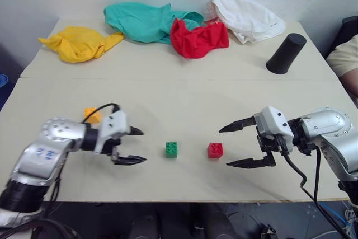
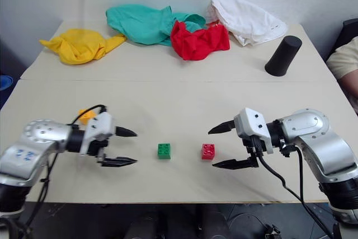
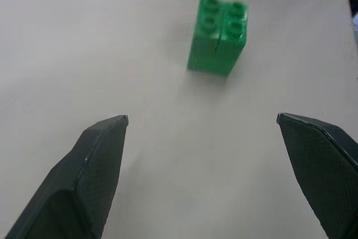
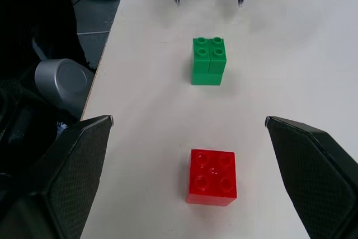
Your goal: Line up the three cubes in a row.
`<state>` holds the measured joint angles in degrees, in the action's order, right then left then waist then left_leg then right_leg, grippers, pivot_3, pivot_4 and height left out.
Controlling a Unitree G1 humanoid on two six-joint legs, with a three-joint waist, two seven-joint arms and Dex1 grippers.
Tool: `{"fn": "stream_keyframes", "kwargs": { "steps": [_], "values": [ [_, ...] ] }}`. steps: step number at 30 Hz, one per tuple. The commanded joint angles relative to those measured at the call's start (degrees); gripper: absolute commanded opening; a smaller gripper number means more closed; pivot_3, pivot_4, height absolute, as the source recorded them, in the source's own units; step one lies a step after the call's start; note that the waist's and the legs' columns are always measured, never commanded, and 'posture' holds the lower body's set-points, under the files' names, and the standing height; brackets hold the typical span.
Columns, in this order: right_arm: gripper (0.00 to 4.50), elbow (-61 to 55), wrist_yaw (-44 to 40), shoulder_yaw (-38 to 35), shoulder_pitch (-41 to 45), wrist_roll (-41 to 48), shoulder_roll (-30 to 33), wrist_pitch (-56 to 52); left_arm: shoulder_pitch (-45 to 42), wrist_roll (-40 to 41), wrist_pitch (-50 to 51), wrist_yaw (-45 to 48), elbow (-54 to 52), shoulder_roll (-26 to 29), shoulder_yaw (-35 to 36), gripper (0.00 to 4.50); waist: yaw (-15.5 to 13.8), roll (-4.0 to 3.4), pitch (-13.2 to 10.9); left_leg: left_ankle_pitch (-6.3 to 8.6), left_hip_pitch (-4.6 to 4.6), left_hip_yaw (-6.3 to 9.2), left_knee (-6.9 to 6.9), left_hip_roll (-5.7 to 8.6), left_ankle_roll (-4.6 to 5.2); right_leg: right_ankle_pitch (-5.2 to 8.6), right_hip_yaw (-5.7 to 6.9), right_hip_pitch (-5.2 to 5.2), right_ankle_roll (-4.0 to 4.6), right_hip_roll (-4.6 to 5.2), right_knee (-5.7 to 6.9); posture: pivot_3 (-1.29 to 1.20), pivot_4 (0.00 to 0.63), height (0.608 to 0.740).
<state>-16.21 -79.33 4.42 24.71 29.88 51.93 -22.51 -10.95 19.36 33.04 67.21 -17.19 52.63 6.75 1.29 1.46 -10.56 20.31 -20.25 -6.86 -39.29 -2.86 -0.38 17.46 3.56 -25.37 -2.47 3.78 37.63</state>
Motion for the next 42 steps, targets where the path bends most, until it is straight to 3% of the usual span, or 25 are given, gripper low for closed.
{"fn": "stream_keyframes", "kwargs": {
  "steps": [1, 4, 8, 12, 16, 21, 28, 38, 42],
  "values": [
    [4.5, 1.2, -0.8, -0.6, 3.9, 2.8, -1.7, -1.5, 9.7, 2.8, 2.5, -2.3, -3.4, 1.1, 15.8, 4.48, 0.3, -0.02, 0.0, 0.0, 0.01, 0.0, 0.03, -0.01, 0.0, 0.0, -0.01, 0.0, 0.0, 0.02, 0.0, 0.0, 0.15, 0.74],
    [4.5, 3.3, -0.7, 0.0, 6.9, 3.4, -4.1, -2.8, 21.6, -0.3, 3.1, -9.7, -4.1, -4.2, 29.5, 4.48, 0.4, -0.02, 0.0, 0.01, 0.01, 0.02, 0.06, 0.0, 0.0, 0.02, 0.03, -0.01, 0.03, 0.08, -0.01, 0.0, 0.15, 0.74],
    [4.5, 4.9, -1.2, 0.9, 9.1, 3.3, -6.1, -3.6, 29.6, -1.1, 4.2, -19.4, -6.6, -12.9, 37.4, 4.48, 0.0, 0.0, 0.0, 0.06, 0.01, 0.04, 0.08, 0.05, 0.08, 0.02, 0.05, 0.0, 0.03, 0.2, -0.04, 0.0, 0.15, 0.74],
    [4.5, 6.0, -2.6, 1.8, 10.6, 2.7, -6.7, -3.4, 27.8, 1.9, 10.0, -29.6, -12.7, -21.1, 37.1, 4.48, -1.2, 0.07, 0.0, 0.11, 0.0, 0.12, 0.07, 0.19, 0.21, 0.0, 0.13, 0.06, 0.0, 0.43, -0.07, 0.0, 0.15, 0.74],
    [4.5, 6.2, -3.1, 1.9, 11.5, 2.4, -7.0, -3.6, 18.6, -0.1, 17.1, -43.0, -16.9, -26.7, 31.1, 4.48, -1.8, 0.16, 0.1, 0.1, 0.02, 0.27, 0.07, 0.3, 0.23, -0.02, 0.28, 0.2, -0.04, 0.54, -0.11, 0.0, 0.15, 0.74],
    [4.5, 5.1, -3.0, 1.8, 11.4, 2.8, -7.0, -4.3, 11.3, 0.7, 24.3, -49.8, -17.3, -27.8, 28.0, 4.48, -0.8, 0.17, 0.1, 0.08, 0.04, 0.22, 0.09, 0.27, 0.19, -0.03, 0.3, 0.23, -0.06, 0.47, -0.09, 0.0, 0.15, 0.74],
    [4.5, 3.0, -1.3, 1.2, 10.2, 3.0, -7.7, -4.3, -3.8, -2.8, 29.7, -58.8, -6.6, -28.0, 21.0, 4.48, -1.1, 0.17, 0.1, -0.01, 0.06, 0.23, 0.07, 0.25, 0.12, -0.03, 0.31, 0.24, -0.06, 0.41, -0.05, 0.0, 0.15, 0.74],
    [4.5, 0.1, 1.7, 0.1, 8.1, 4.0, -8.0, -5.6, -12.1, -4.3, 28.8, -59.9, 4.8, -27.1, 15.7, 4.48, -1.0, 0.18, 0.1, 0.0, 0.02, 0.22, 0.07, 0.23, 0.1, -0.03, 0.34, 0.22, -0.06, 0.38, -0.01, 0.0, 0.15, 0.74],
    [4.5, -0.6, 2.3, -0.1, 7.4, 4.1, -7.6, -5.4, -12.0, -3.7, 29.2, -58.8, 5.2, -26.1, 15.4, 3.65, -1.1, 0.18, 0.1, -0.02, 0.02, 0.21, 0.08, 0.19, 0.06, -0.03, 0.34, 0.19, -0.06, 0.35, -0.01, 0.0, 0.15, 0.74]
  ]
}}
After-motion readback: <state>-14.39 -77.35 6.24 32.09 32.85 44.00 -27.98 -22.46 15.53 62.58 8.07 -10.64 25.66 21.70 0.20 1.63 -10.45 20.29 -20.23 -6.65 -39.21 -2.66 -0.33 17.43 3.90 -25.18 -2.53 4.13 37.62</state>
